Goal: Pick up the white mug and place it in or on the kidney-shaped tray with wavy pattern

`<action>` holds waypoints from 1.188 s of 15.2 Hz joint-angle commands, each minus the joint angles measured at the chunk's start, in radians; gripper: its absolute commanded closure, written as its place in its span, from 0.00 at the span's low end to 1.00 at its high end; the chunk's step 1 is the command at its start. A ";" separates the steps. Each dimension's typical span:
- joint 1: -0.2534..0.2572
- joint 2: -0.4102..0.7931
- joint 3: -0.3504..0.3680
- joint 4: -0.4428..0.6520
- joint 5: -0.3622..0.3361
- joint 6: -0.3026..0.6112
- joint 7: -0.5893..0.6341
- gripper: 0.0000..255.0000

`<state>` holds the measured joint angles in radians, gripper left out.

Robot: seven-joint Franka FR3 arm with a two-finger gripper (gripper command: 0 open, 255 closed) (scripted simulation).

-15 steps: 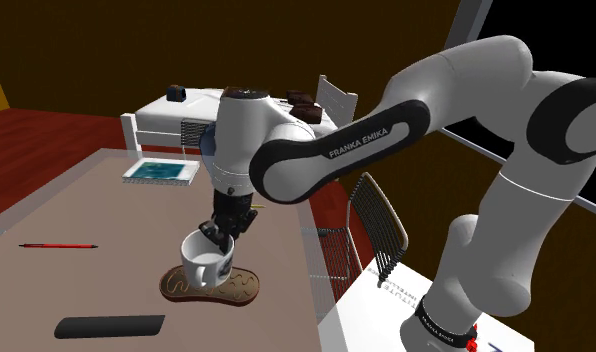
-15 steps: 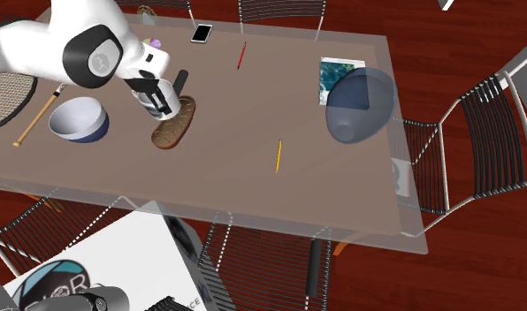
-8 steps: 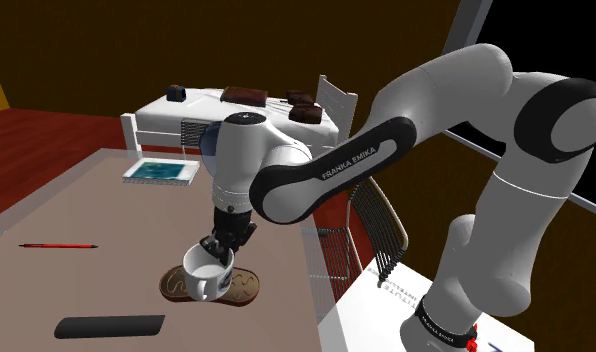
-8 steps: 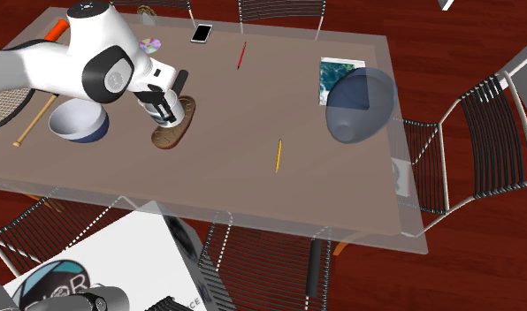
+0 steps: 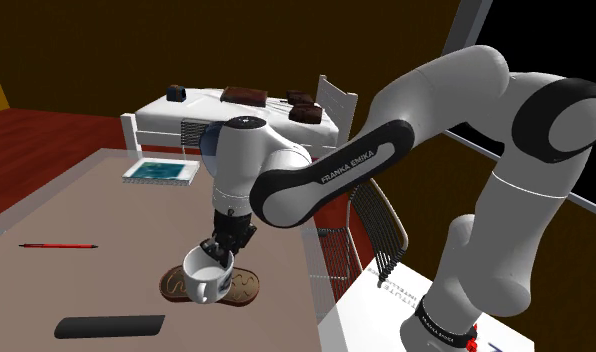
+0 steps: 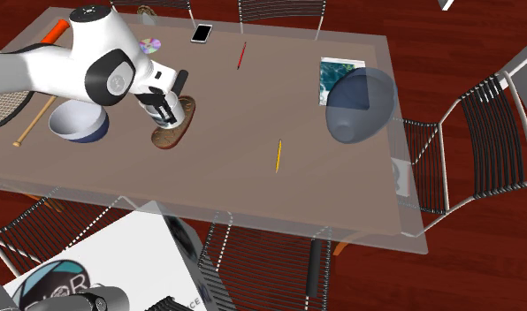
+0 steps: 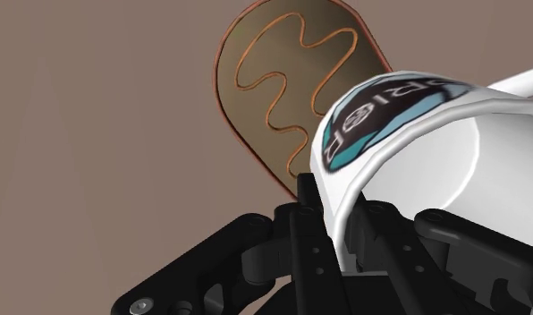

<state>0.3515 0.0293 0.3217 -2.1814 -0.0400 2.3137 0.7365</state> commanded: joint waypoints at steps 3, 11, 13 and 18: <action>0.000 0.001 0.000 0.000 0.000 0.000 0.000 0.00; -0.002 -0.074 -0.001 0.050 0.032 -0.120 -0.023 0.00; -0.002 -0.074 -0.002 0.050 0.032 -0.120 -0.023 0.00; -0.002 -0.074 -0.002 0.050 0.032 -0.120 -0.023 0.00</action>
